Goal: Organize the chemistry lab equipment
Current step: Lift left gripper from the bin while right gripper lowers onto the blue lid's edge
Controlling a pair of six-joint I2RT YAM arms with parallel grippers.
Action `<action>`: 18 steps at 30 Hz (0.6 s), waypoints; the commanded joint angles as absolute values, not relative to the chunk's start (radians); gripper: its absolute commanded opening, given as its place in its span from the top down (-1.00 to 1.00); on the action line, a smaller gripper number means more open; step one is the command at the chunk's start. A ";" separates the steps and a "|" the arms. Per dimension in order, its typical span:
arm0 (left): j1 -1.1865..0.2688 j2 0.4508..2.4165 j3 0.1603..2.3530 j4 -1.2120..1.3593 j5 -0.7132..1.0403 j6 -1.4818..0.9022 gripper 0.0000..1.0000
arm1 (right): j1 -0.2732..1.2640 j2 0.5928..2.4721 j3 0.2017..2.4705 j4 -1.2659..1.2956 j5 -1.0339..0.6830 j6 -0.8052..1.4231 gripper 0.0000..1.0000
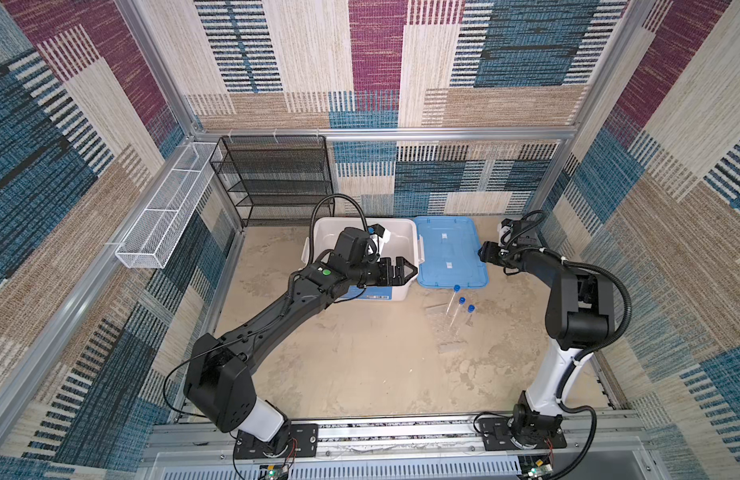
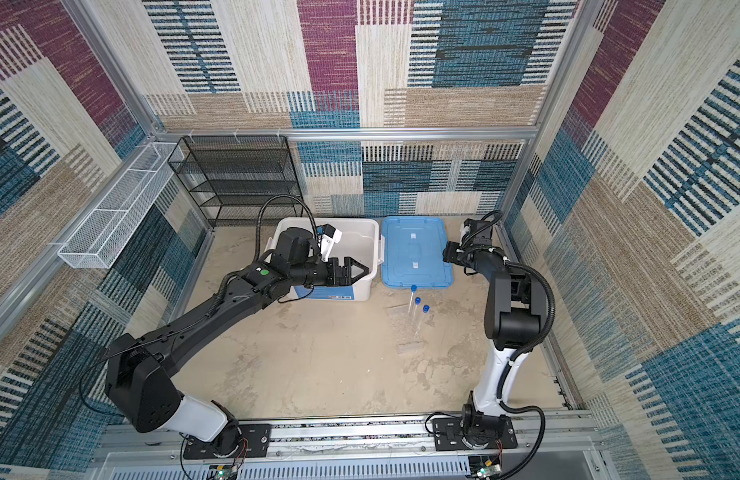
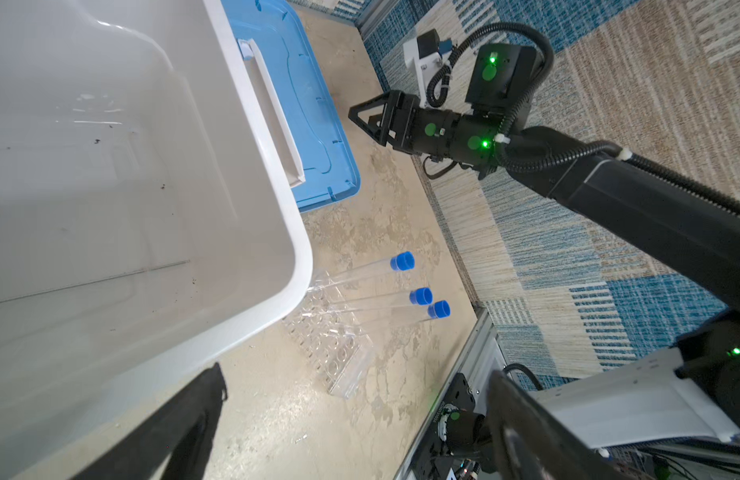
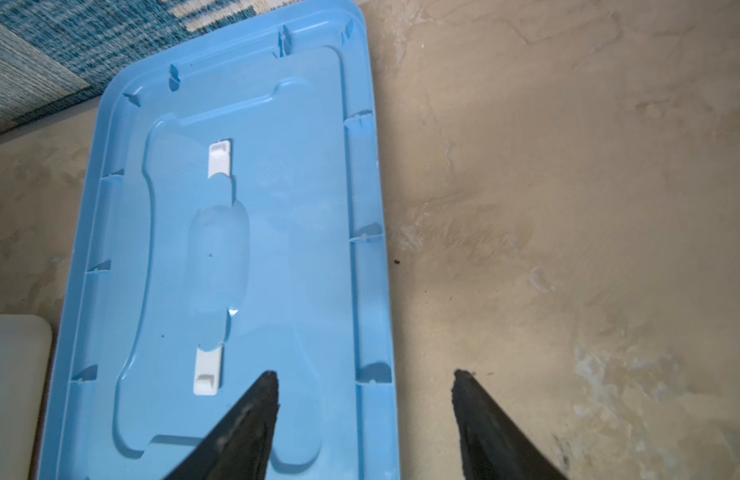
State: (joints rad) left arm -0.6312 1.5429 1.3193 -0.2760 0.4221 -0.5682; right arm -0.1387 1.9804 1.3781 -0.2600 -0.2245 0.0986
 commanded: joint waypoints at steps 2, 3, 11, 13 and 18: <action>-0.658 1.563 1.341 -0.305 0.387 -0.545 -0.98 | -0.138 2.028 1.411 -0.253 -0.228 0.075 -0.17; -0.667 1.564 1.338 -0.301 0.382 -0.544 -0.99 | -0.138 2.041 1.420 -0.261 -0.229 0.070 -0.11; -0.687 1.588 1.333 -0.298 0.372 -0.560 -0.98 | -0.138 2.109 1.461 -0.293 -0.202 0.038 0.26; -0.689 1.593 1.333 -0.287 0.376 -0.566 -0.98 | -0.138 2.120 1.469 -0.293 -0.196 0.036 0.33; -0.696 1.604 1.344 -0.289 0.371 -0.561 -0.99 | -0.138 2.129 1.473 -0.275 -0.190 0.037 0.45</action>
State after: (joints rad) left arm -0.6914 1.5990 1.3308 -0.3031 0.3878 -0.5663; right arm -0.1371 2.1223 1.4635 -0.2947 -0.2054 0.0456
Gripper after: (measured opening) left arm 0.993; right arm 0.289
